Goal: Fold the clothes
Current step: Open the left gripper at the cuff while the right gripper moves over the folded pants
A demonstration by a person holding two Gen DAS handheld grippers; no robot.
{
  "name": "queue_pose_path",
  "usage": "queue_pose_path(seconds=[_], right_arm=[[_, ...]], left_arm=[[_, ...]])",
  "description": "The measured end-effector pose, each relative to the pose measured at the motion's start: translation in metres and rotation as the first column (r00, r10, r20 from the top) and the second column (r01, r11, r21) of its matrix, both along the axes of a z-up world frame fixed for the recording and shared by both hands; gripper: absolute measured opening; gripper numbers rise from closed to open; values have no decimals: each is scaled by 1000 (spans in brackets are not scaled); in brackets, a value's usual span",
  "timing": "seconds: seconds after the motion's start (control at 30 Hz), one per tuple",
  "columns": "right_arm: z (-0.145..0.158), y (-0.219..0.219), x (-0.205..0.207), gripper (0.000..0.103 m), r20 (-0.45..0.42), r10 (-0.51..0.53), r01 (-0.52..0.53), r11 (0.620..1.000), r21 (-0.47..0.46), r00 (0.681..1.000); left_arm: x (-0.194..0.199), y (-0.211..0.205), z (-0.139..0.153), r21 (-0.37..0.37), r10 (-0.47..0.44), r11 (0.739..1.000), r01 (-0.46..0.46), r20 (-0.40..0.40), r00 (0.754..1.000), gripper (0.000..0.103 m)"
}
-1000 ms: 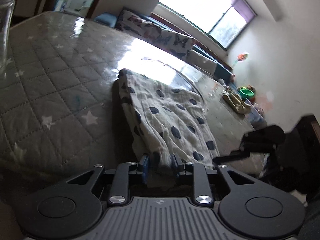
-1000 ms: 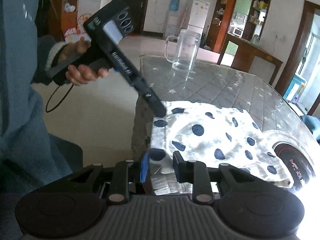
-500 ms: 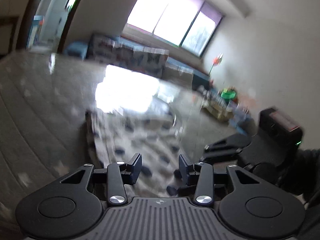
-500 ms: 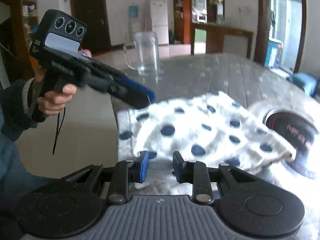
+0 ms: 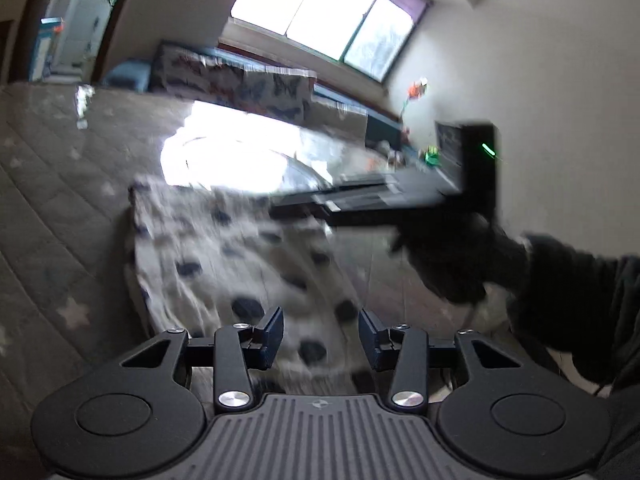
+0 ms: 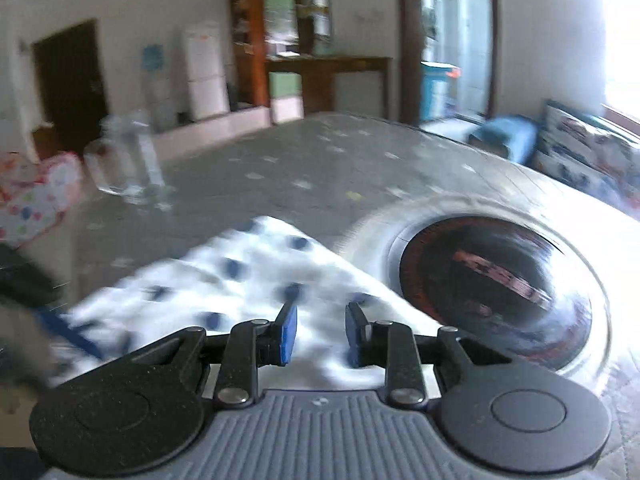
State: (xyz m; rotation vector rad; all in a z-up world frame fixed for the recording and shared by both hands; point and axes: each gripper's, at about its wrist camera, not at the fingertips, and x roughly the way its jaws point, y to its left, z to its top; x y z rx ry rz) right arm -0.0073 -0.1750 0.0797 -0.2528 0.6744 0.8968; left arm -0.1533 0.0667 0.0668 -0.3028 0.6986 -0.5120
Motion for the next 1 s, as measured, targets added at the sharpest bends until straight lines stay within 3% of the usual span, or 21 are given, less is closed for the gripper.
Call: queue_pose_path(seconds=[0.17,0.23,0.4,0.63,0.73,0.83,1.0], right_arm=[[-18,-10,21,25,-32,-78,78,997,1,996],[-9,-7,19,25,7,-73,73,997,5,997],[12,28,13,26,35,51,-52,998,38,998],[-7,97,19,26,-5,173,-173,984,-33,985],[-13,103,26,26,-2,150,-149,987,-66,989],[-7,90,34,39,-23,105,-106,994,-35,994],[-1,53,52,45,-48,18,-19,1000,-22,999]], left_arm=[[-2,-1,-12,-1,-9,1000,9,-24,1000,45],[-2,1,-10,-7,-5,1000,5,-22,1000,45],[-10,-1,-3,-16,-16,1000,16,-7,1000,46],[-13,-2,-10,-16,2,1000,-3,-22,1000,46],[-17,1,-7,-17,12,1000,-12,-15,1000,46],[-27,6,0,-19,24,1000,-24,3,1000,46],[-51,23,7,26,95,995,-96,33,995,51]])
